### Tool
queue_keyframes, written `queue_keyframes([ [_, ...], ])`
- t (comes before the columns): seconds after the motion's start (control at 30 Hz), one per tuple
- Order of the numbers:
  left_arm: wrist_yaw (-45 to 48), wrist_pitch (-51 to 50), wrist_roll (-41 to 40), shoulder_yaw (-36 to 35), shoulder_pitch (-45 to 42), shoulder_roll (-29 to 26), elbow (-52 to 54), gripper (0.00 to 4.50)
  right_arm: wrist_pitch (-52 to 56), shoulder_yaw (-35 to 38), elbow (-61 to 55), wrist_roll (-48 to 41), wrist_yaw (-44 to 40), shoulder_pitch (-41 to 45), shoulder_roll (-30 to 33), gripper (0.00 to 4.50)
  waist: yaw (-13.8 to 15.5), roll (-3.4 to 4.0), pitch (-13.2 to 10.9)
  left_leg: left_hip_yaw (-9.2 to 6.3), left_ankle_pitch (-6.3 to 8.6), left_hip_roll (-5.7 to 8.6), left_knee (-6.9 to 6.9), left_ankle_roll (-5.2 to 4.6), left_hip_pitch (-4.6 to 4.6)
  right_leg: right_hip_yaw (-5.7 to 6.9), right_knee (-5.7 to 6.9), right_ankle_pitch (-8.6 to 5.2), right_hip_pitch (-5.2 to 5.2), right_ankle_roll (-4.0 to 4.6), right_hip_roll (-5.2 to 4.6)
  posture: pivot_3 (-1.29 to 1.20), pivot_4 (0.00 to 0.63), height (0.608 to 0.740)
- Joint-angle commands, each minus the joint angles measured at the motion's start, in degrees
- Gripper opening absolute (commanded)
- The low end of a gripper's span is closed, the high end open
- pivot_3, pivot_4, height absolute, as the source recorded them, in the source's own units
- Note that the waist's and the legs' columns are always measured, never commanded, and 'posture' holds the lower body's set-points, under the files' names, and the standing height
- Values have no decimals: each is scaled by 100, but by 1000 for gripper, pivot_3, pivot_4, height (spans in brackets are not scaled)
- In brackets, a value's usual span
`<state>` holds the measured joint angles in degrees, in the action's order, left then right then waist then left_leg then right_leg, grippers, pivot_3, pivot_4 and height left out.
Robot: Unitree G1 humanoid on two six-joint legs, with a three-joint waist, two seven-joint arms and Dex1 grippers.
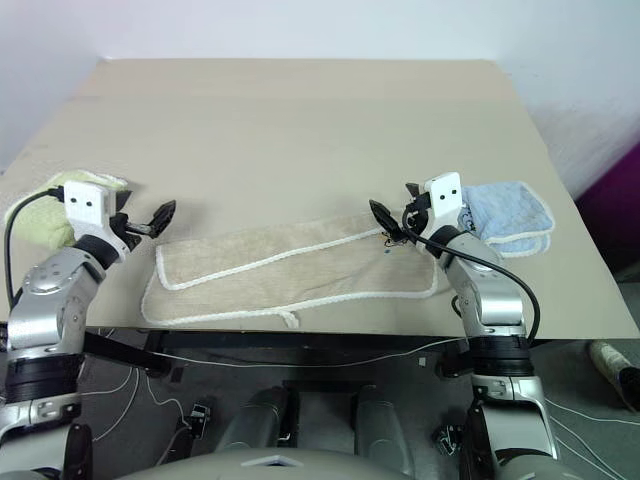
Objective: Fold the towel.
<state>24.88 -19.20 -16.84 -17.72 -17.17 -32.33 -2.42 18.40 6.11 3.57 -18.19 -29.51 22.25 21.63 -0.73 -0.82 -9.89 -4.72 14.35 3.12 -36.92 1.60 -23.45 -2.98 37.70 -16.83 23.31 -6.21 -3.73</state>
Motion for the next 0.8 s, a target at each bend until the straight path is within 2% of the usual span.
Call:
queue_keyframes([
  [0.03, 40, 44, 2, -6, -146, -74, 111, 4500, -105, 86, -277, -34, 40, -93, -34, 4486, -2, 0, 0, 0, 0, 0, 0, 0, 0, 0, 0, 0, 0, 0, 0, 0, 150, 740],
  [0.43, 182, 296, 140, 119, -254, -158, -126, 4500, -100, 153, -260, -61, -23, -40, 92, 4486, -8, 0, 0, 2, 0, -1, 1, 0, 0, -1, 3, 0, 3, 0, 1, 0, 150, 740],
  [0.67, 1282, 603, 42, 48, 33, -855, -346, 4500, -254, 45, -5, 34, -47, 143, 0, 4486, -37, 2, 0, 3, 0, -3, 4, 0, 0, -3, 4, -1, 6, 1, 1, 0, 150, 740],
  [0.8, 2213, 666, -207, -119, 167, -1397, -670, 4500, -426, -56, 98, 98, 16, 191, -176, 4486, -39, 3, -1, 4, 0, -3, 5, 0, 0, -3, 2, -1, 7, 2, 0, 0, 150, 740],
])
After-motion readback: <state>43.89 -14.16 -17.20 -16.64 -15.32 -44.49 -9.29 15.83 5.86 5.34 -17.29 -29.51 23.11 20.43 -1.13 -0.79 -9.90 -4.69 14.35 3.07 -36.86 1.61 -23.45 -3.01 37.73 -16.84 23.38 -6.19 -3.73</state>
